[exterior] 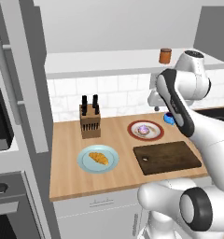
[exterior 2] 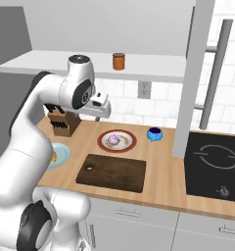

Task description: From the different types of pastries on the counter, select a croissant and place it on the cutting board. Then retrieve a jar of jam from the cabinet and place it alongside the croissant on the cutting board.

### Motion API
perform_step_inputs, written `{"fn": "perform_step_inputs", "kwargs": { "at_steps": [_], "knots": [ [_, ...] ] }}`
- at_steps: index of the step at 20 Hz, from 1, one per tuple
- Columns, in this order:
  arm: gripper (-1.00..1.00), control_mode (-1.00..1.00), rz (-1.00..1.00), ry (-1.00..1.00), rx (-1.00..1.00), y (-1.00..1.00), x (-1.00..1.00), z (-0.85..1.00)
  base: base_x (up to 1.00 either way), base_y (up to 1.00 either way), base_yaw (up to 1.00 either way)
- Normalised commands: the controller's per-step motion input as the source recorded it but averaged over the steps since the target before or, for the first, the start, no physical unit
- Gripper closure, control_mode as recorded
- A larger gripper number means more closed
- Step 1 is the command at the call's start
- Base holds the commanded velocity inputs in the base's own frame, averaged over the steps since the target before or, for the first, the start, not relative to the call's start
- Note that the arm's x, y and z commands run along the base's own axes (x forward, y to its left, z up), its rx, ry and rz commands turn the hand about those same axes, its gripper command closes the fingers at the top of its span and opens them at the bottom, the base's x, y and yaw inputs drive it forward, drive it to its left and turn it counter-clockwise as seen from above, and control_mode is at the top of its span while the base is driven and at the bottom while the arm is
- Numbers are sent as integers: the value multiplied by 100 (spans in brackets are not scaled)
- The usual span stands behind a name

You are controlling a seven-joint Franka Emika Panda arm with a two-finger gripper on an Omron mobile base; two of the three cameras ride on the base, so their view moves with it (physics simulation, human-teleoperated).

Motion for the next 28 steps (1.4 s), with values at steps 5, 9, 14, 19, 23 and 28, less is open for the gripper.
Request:
{"fn": "perform_step_inputs", "kwargs": {
  "at_steps": [5,9,14,19,23,28],
  "knots": [
    [-100,-100,-27,-19,2,-44,-3,38,0,0,0],
    [-100,-100,-24,-37,-3,-6,0,56,0,0,0],
    [-100,-100,-21,-31,-3,-5,4,53,0,0,0],
    [-100,-100,-8,-11,3,-32,17,37,0,0,0],
    [-100,-100,3,-9,0,-13,18,31,0,0,0],
    [-100,-100,18,-5,-2,0,32,38,0,0,0]
  ]
}}
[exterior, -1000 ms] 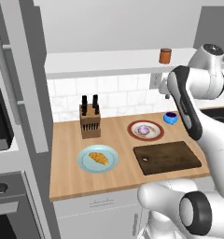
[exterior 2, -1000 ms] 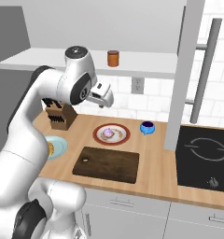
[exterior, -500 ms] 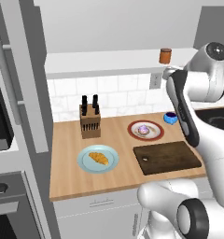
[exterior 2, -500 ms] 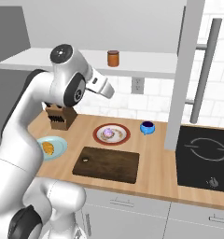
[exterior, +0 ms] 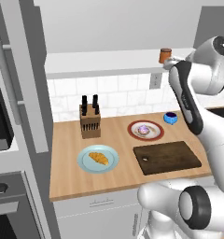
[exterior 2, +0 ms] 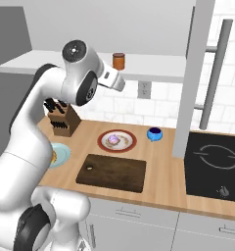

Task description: From the different types of pastries on the counter, select a croissant and place it on the cutting board. Then retrieve a jar of jam from the cabinet and place it alongside the croissant on the cutting board.

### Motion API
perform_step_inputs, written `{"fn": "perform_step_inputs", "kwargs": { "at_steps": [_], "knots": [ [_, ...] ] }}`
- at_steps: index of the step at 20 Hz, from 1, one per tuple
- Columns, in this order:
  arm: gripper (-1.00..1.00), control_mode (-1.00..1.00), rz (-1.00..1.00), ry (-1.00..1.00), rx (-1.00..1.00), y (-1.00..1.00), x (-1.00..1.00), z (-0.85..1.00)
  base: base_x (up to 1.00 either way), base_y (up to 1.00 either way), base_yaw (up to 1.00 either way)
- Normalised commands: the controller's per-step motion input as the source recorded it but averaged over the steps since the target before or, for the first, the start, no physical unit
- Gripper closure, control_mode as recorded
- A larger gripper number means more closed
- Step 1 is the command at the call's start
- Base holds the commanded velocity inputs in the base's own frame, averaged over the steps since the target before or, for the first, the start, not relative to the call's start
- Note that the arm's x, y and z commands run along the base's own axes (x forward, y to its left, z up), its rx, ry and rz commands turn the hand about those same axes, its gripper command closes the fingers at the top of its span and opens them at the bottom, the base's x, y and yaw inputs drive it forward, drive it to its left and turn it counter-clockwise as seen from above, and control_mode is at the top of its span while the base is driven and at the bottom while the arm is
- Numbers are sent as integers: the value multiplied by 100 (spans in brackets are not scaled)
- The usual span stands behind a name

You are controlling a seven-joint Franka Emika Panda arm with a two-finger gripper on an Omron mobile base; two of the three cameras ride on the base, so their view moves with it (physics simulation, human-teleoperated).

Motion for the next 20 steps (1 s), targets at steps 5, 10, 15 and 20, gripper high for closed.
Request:
{"fn": "perform_step_inputs", "kwargs": {
  "at_steps": [5,10,15,20],
  "knots": [
    [-100,-100,15,-7,-6,4,0,20,0,0,0],
    [-100,-100,0,-6,-21,4,14,12,0,0,0],
    [-100,-100,1,2,-12,0,14,19,0,0,0],
    [-100,-100,0,3,2,3,21,-1,0,0,0]
  ]
}}
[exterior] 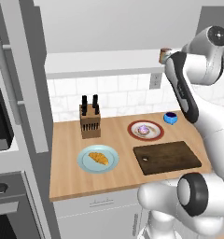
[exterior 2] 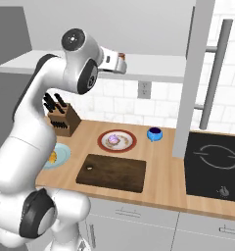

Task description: From the different types of pastries on the counter, select a croissant and place it on the cutting board. Then retrieve a jar of jam from the cabinet and place it alongside the croissant on the cutting board.

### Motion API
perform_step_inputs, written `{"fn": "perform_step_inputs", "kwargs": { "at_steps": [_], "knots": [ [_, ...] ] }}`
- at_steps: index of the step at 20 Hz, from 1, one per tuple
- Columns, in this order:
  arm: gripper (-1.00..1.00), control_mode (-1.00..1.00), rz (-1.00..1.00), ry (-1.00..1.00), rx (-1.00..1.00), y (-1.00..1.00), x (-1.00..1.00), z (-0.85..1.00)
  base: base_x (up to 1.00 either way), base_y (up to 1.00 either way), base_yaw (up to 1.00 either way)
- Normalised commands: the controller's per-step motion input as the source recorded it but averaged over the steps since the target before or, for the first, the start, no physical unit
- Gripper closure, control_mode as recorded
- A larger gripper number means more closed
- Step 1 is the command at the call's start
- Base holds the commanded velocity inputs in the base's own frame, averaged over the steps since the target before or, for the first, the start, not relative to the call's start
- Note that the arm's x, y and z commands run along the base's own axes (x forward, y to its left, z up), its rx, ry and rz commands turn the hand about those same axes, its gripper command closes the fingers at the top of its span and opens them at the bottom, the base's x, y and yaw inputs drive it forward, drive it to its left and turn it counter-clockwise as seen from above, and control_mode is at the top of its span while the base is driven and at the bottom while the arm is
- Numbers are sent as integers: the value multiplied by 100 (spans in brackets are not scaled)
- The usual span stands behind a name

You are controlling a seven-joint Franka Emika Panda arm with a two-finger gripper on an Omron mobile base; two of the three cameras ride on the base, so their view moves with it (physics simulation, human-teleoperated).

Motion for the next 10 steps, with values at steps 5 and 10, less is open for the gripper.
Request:
{"fn": "perform_step_inputs", "kwargs": {
  "at_steps": [5,10],
  "knots": [
    [-100,-100,-6,0,0,3,48,0,0,0,0],
    [-100,-100,-1,0,0,0,31,0,0,0,0]
  ]
}}
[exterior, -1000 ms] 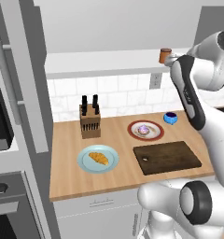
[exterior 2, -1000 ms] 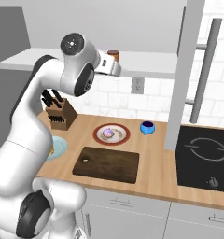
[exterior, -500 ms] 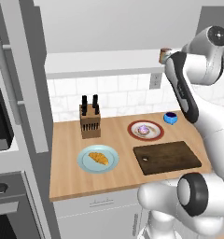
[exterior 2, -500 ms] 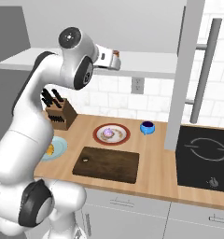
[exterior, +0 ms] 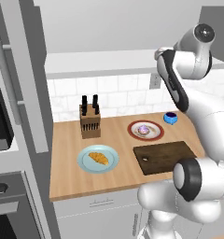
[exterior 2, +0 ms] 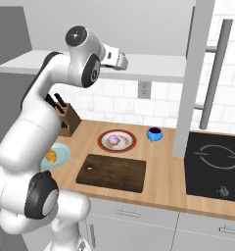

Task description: From the different types of pastries on the counter, select a croissant and place it on the cutting board. Then retrieve a jar of jam from the cabinet and place it alongside the croissant on the cutting board.

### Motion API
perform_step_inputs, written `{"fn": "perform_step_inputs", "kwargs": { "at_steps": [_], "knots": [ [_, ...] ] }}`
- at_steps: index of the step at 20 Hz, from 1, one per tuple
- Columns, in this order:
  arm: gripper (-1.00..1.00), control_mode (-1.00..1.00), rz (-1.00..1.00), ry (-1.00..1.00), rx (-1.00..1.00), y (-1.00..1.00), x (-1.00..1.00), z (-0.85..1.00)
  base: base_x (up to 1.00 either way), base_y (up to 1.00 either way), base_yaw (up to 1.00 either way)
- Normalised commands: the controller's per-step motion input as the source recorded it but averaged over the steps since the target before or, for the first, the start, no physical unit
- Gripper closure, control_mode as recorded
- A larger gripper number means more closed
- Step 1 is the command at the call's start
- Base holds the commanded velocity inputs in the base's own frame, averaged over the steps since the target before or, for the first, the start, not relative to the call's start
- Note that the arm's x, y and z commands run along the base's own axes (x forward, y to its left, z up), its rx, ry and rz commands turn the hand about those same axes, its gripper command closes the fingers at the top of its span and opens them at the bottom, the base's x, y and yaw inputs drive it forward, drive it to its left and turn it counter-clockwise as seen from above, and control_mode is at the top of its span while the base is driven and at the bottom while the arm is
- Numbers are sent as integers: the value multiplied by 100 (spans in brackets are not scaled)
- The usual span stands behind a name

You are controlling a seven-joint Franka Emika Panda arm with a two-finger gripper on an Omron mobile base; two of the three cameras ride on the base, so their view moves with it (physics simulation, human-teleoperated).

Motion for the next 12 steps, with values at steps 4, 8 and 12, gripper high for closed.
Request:
{"fn": "perform_step_inputs", "kwargs": {
  "at_steps": [4,8,12],
  "knots": [
    [-100,-100,0,5,0,0,23,0,0,0,0],
    [-100,-100,0,1,0,-1,28,0,0,0,0],
    [-100,-100,0,0,0,-6,21,0,0,0,0]
  ]
}}
